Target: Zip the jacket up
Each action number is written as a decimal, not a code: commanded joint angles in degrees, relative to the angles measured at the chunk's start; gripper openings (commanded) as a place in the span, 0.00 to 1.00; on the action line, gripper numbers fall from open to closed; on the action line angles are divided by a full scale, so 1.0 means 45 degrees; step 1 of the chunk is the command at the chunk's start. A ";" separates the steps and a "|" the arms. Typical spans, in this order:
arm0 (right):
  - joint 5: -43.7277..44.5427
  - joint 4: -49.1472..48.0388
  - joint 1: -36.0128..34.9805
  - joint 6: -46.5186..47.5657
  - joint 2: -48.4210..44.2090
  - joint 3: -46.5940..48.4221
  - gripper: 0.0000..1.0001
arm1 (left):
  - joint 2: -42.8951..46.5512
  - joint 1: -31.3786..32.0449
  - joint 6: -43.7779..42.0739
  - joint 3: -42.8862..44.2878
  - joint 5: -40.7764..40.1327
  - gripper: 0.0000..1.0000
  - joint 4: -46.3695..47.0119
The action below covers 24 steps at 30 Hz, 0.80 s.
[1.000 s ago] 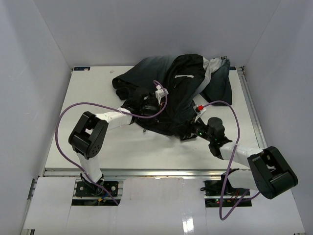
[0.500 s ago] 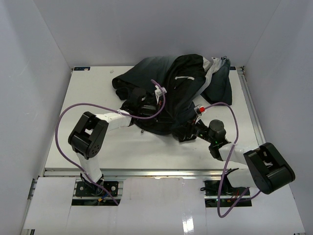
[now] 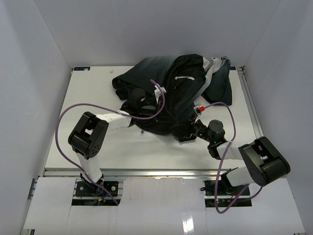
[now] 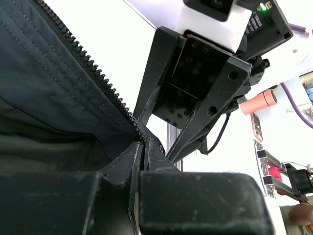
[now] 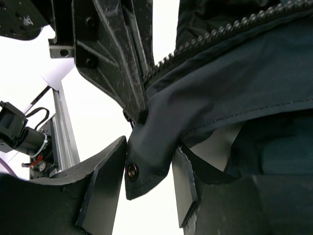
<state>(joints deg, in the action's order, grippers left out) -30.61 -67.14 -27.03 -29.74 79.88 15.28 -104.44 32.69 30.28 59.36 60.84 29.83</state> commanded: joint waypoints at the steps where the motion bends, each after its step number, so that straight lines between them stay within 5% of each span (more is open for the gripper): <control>1: -0.0193 -0.1983 0.0029 -0.0587 0.0416 0.0420 0.50 | 0.0764 -0.0037 0.0133 -0.0272 0.0300 0.00 0.0585; 15: 0.0096 -0.1467 0.0029 -0.0586 0.0423 0.0749 0.46 | 0.0718 -0.0037 0.0298 -0.0336 0.0132 0.00 0.0814; 19: -0.0003 -0.1233 0.0029 -0.0521 0.0505 0.0803 0.38 | 0.0785 -0.0037 0.0467 -0.0395 0.0133 0.00 0.1051; 24: -0.0036 -0.1066 0.0026 -0.0490 0.0607 0.0792 0.13 | 0.0893 -0.0049 0.0575 -0.0389 0.0155 0.02 0.1158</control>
<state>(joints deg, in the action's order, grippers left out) -30.45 -70.01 -27.03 -32.69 82.26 16.93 -104.37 32.68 32.53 57.89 60.42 33.43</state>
